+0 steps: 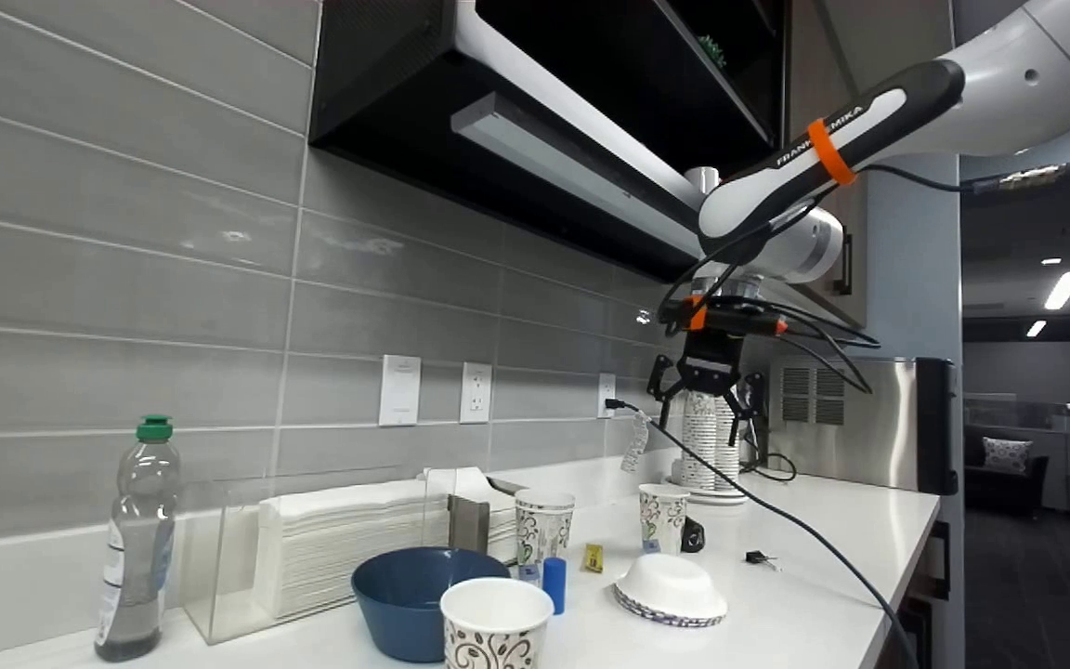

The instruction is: Pick up the paper cup on the right and move it to the right

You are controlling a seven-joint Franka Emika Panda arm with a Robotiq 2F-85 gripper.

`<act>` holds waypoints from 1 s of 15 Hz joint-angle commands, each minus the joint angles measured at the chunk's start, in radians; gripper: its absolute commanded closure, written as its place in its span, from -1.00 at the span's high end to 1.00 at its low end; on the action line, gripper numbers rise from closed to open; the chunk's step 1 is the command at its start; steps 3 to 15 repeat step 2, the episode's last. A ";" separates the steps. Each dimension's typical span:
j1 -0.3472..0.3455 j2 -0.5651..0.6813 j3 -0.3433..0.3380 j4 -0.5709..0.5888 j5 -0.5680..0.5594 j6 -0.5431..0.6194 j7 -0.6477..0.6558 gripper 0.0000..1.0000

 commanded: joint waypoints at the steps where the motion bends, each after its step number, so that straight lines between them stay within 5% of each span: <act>1: 0.008 -0.098 0.033 -0.137 0.011 0.019 -0.171 1.00; 2: 0.000 -0.039 0.030 -0.062 0.000 -0.002 -0.085 1.00; 15: 0.000 -0.039 0.030 -0.062 0.000 -0.002 -0.085 1.00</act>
